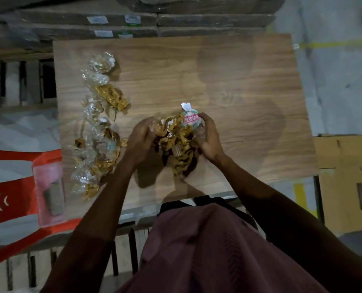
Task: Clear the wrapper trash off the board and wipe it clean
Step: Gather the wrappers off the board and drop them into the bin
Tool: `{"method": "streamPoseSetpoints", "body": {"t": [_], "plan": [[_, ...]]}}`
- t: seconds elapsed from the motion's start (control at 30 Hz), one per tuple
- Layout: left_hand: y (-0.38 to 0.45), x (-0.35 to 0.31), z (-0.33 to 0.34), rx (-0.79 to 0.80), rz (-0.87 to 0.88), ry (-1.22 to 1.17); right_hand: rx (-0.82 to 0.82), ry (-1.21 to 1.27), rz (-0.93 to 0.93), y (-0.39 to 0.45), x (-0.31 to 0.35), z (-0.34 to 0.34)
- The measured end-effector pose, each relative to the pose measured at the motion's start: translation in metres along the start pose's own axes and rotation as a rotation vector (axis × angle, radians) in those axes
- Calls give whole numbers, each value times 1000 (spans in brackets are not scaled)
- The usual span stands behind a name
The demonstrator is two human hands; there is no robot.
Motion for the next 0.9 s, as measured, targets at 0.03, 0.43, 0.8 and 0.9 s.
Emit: {"method": "streamPoseSetpoints", "body": {"t": [0.03,0.43,0.8,0.9], "plan": [[-10,7,7,-47,30,30,-4,-21,-25,-4,-2,3],[-61,4,57,-285,45,110,47,-370,8,-65,-7,48],[26,-3,18,-466,23,452,-233,-303,66,9,-13,44],[37,6,17,-252,132,443,-145,-299,-11,42,-12,37]]}}
Point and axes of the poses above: each hand's wrist, its own y-axis towards the middle knuckle, its own z-axis out of the palm, x = y × z, the point moved 1 cm from there along y, towards the middle knuckle, and after that the axes turned 1 degree about -x, right-handed, at the moved point
